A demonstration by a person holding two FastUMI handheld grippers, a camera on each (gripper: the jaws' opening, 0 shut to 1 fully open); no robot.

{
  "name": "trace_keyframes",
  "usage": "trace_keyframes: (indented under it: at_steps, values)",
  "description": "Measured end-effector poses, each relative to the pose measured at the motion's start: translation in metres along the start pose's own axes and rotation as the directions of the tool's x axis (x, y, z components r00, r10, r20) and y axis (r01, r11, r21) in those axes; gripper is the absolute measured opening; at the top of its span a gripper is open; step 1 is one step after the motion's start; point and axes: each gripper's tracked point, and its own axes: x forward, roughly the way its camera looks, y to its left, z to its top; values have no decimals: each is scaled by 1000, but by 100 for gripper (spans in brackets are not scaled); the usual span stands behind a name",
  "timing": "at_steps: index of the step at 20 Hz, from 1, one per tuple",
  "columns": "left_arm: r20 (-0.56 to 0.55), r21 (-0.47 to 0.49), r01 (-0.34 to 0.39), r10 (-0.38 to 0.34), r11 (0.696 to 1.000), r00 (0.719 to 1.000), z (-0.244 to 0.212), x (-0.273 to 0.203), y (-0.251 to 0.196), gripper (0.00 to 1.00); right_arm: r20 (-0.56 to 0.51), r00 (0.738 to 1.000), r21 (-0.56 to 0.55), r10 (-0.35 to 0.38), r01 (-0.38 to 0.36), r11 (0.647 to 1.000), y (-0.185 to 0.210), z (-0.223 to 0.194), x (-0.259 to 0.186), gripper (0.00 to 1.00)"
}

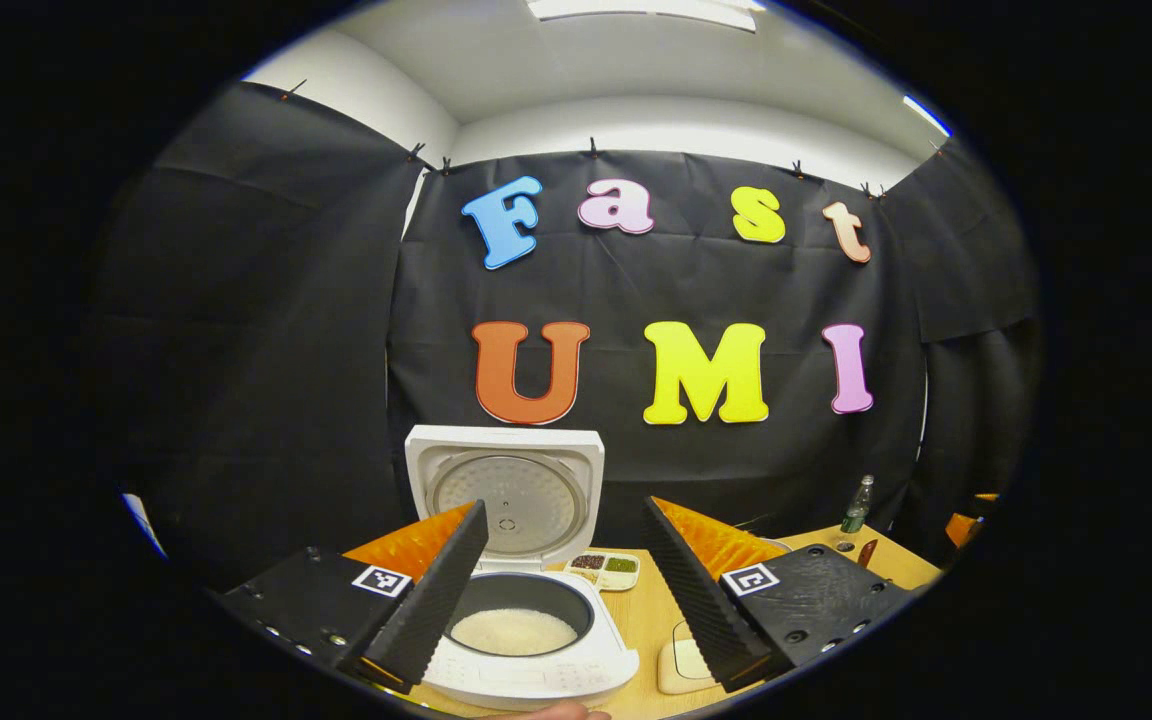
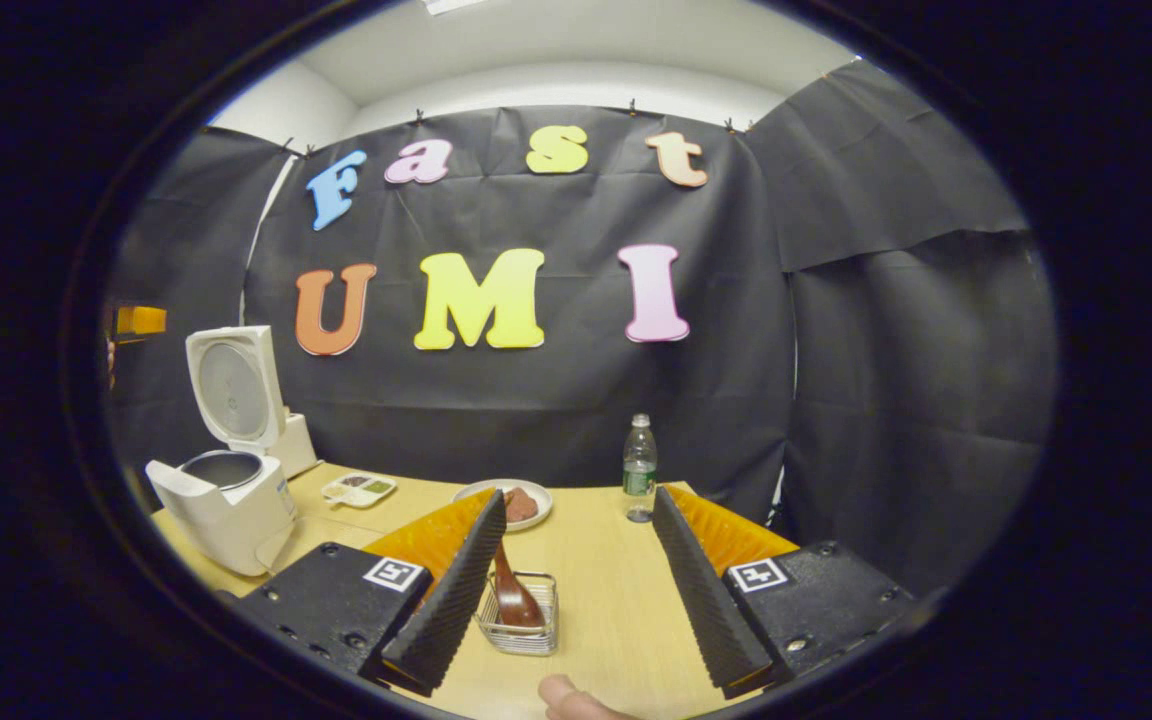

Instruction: Close the left gripper, press the button to open the rice cooker; take a wooden spoon from the chopstick holder with the right hand, scoop a spoonful of rice and pour it into the rice cooker, then put the wooden spoon back into the chopstick holder.

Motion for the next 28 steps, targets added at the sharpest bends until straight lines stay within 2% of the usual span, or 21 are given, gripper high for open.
trace_keyframes:
  at_steps: [2,3,4,8,10,12,17,19,21,23,24,25,26,28]
  values:
    - [13,19,8,-9,1000,1000,10,16,9,97,2,1000,25,17,-17,1000,3,-3,-11,97]
    - [16,23,0,-1,1000,1000,14,23,17,89,-1,1000,28,19,-19,999,2,-6,-12,96]
    - [16,20,-8,8,1000,1000,19,31,22,96,-4,1000,23,19,-19,1000,-1,-8,-14,96]
    - [30,8,14,-15,1000,999,37,66,26,94,7,1000,24,30,-30,999,-2,-7,-23,95]
    - [42,8,1,-1,1000,999,47,92,35,94,25,999,20,32,-33,999,-2,-2,-27,95]
    - [56,-5,28,-28,1000,998,54,119,34,94,45,998,12,32,-32,999,-2,3,-30,95]
    - [37,-67,2,0,998,999,43,184,53,94,70,995,33,77,-79,996,16,1,-32,96]
    - [8,-33,4,-4,999,1000,33,206,59,94,72,995,19,71,-73,997,16,-1,-31,96]
    - [-24,14,-33,34,999,999,21,223,72,94,80,995,19,52,-53,998,12,1,-32,96]
    - [-63,-11,-39,38,999,997,10,235,75,94,73,996,21,45,-47,999,13,2,-34,96]
    - [-84,-14,-35,33,999,996,5,239,76,83,69,997,16,46,-47,999,14,2,-37,96]
    - [-105,3,-47,47,999,993,-4,242,83,94,71,997,9,41,-41,999,14,4,-40,96]
    - [-140,14,-56,57,998,988,-15,243,89,95,75,997,0,32,-32,999,13,6,-43,96]
    - [-128,24,-45,48,999,991,-10,241,88,98,89,996,-15,20,-19,1000,14,13,-51,96]
